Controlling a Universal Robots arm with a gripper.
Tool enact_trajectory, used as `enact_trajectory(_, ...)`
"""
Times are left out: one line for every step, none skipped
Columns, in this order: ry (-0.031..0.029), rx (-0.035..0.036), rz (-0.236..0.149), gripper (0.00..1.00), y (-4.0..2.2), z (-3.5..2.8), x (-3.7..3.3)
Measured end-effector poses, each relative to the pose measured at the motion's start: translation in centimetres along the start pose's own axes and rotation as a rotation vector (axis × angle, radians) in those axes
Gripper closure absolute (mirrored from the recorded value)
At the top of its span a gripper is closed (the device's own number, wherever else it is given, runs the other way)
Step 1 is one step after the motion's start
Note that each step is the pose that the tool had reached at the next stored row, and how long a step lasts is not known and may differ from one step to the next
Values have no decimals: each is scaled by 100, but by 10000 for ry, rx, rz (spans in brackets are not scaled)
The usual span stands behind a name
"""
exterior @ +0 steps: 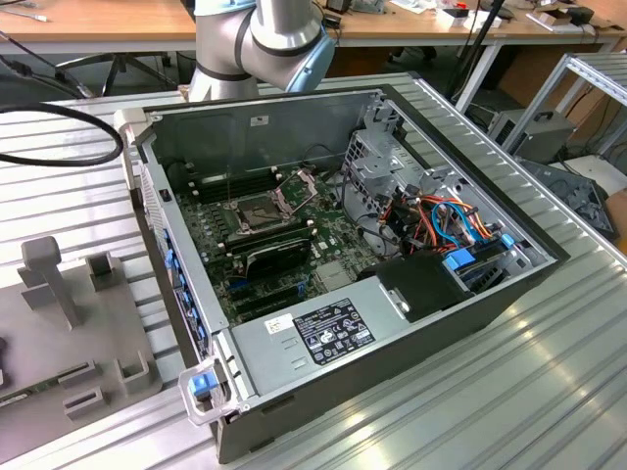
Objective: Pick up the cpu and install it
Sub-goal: 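Reach for the cpu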
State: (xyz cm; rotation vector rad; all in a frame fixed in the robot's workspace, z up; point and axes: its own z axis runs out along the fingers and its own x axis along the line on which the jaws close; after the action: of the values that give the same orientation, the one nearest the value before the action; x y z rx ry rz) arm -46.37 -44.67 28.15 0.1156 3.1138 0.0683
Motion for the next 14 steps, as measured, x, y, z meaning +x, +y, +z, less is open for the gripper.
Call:
enact_trajectory(0, 0, 0, 89, -15, 1, -1)
enact_trajectory(0, 2, 0, 89, -26, 1, -3)
enact_trajectory(-3, 9, -1, 89, -37, 5, -15)
enact_trajectory(-3, 16, 0, 89, -48, 9, -30)
enact_trajectory(0, 20, 0, 89, -58, 11, -47)
enact_trajectory(2, 20, 0, 89, -68, 15, -63)
enact_trajectory(5, 22, 0, 89, -79, 18, -84)
enact_trajectory(10, 23, 0, 89, -90, 23, -114)
enact_trajectory(21, 26, -1, 89, -104, 29, -163)
enact_trajectory(26, 28, 0, 89, -109, 33, -191)
enact_trajectory(32, 31, 1, 89, -113, 38, -223)
enact_trajectory(38, 37, 0, 89, -112, 43, -260)
enact_trajectory(40, 43, -1, 89, -112, 46, -280)
enact_trajectory(41, 44, -2, 89, -110, 49, -305)
